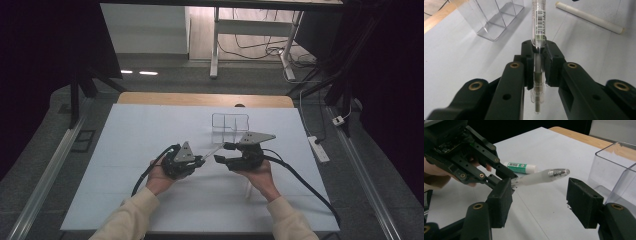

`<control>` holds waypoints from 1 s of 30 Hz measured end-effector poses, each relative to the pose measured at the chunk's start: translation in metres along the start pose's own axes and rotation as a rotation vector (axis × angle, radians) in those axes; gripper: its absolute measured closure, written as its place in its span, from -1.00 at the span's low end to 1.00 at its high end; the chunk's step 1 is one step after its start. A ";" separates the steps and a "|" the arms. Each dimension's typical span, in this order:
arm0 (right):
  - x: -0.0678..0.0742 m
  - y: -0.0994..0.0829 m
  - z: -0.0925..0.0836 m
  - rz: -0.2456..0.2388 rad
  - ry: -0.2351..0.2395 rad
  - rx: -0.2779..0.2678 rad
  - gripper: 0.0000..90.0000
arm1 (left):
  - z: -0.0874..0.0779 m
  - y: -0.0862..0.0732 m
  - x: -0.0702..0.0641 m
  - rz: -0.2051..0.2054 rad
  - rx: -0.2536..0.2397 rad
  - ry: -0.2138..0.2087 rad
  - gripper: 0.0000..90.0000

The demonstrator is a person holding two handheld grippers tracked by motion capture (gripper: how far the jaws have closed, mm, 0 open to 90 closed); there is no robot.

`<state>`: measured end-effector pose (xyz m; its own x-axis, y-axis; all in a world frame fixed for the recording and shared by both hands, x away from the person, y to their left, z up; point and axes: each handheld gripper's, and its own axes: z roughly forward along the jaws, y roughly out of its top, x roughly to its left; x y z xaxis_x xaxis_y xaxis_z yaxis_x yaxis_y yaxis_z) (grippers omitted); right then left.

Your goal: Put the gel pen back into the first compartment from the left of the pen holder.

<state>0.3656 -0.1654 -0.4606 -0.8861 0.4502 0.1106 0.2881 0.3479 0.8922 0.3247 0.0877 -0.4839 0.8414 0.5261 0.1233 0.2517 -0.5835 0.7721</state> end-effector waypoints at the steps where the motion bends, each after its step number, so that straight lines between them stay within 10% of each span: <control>1: 0.000 0.000 0.000 0.001 -0.001 -0.001 -0.17 | 0.000 0.000 0.000 0.000 0.000 -0.001 0.75; 14: 0.003 -0.002 0.006 0.014 0.026 -0.026 0.37 | 0.010 0.003 -0.008 0.031 0.032 -0.010 0.75; 30: 0.007 0.001 0.004 0.010 0.177 -0.066 0.75 | 0.010 0.004 -0.009 0.030 0.030 -0.012 0.68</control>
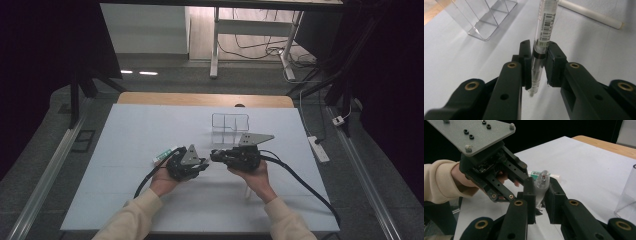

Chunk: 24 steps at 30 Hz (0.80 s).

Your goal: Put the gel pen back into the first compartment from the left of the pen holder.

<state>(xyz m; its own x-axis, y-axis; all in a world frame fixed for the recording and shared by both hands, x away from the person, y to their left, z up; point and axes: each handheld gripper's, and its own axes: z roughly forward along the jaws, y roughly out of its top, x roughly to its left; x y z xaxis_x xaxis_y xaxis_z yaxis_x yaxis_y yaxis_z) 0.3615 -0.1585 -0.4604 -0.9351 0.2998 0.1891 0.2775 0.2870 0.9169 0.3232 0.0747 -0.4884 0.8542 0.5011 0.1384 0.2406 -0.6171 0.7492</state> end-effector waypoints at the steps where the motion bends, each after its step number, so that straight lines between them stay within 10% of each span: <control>1: 0.000 0.000 0.000 0.001 0.003 0.002 0.75 | 0.000 0.000 0.000 -0.001 0.000 -0.002 0.68; 24: 0.000 0.007 -0.013 -0.039 -0.043 -0.032 0.75 | -0.030 -0.009 0.023 -0.140 -0.062 0.051 -0.07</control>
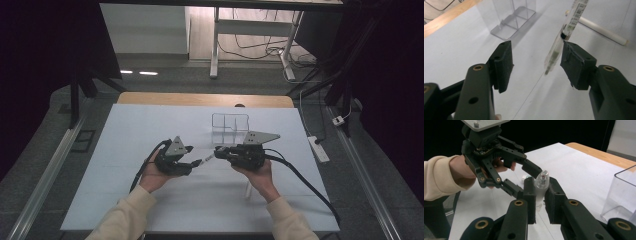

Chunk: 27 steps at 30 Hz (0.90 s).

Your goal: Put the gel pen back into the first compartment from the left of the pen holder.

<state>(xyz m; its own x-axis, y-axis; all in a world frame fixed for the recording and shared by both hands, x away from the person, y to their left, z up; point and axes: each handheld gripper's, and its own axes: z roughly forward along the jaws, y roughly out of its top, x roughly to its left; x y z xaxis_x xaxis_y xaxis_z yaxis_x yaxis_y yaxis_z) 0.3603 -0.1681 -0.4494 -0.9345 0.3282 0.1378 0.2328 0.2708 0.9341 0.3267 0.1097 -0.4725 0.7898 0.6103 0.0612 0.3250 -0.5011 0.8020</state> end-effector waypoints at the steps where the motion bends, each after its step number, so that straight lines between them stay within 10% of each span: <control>1: 0.000 0.000 -0.001 -0.002 -0.001 0.002 0.75 | -0.002 0.000 0.002 -0.007 0.001 -0.002 -0.08; 27: -0.005 0.000 -0.008 -0.012 -0.049 0.006 0.75 | -0.028 -0.019 0.022 -0.087 0.014 0.002 -0.10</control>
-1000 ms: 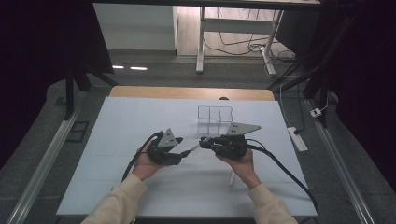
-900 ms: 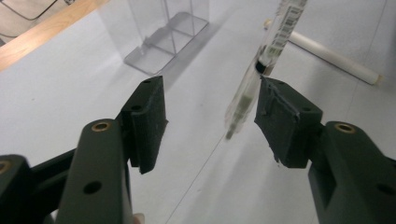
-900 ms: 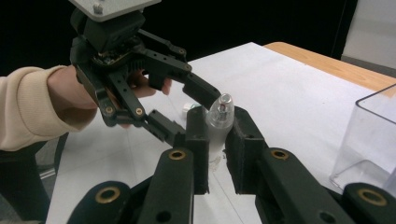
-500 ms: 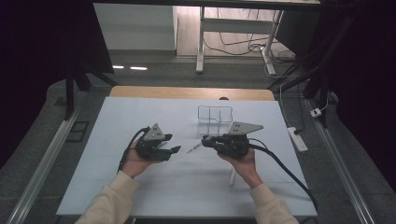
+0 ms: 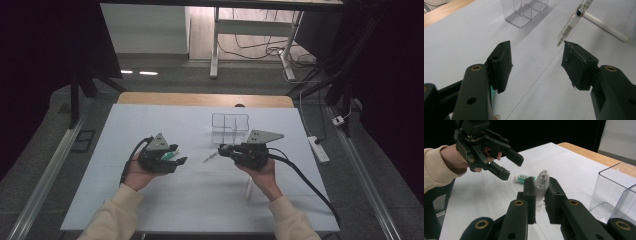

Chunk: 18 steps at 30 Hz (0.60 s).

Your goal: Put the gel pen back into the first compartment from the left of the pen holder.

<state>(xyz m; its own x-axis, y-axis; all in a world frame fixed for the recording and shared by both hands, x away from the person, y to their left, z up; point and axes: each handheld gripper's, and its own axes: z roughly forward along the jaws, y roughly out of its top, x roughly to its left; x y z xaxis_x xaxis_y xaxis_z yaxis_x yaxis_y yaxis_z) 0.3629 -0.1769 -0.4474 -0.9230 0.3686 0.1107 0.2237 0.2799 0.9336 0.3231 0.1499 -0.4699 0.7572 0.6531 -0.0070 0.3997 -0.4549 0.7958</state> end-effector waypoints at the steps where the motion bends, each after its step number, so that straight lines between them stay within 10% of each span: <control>1: 0.000 0.000 0.000 -0.001 -0.003 0.000 0.75 | 0.000 -0.001 0.000 0.000 0.000 0.003 -0.10; 18: -0.002 0.003 -0.006 -0.003 -0.037 -0.005 0.75 | -0.012 -0.017 -0.001 -0.012 0.015 0.017 -0.13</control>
<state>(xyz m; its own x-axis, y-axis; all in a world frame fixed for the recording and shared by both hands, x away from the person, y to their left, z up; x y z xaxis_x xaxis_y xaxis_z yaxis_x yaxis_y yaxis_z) 0.3635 -0.1825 -0.4424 -0.9114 0.4002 0.0954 0.2194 0.2767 0.9356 0.3096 0.1647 -0.4760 0.7434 0.6688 -0.0056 0.4161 -0.4559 0.7868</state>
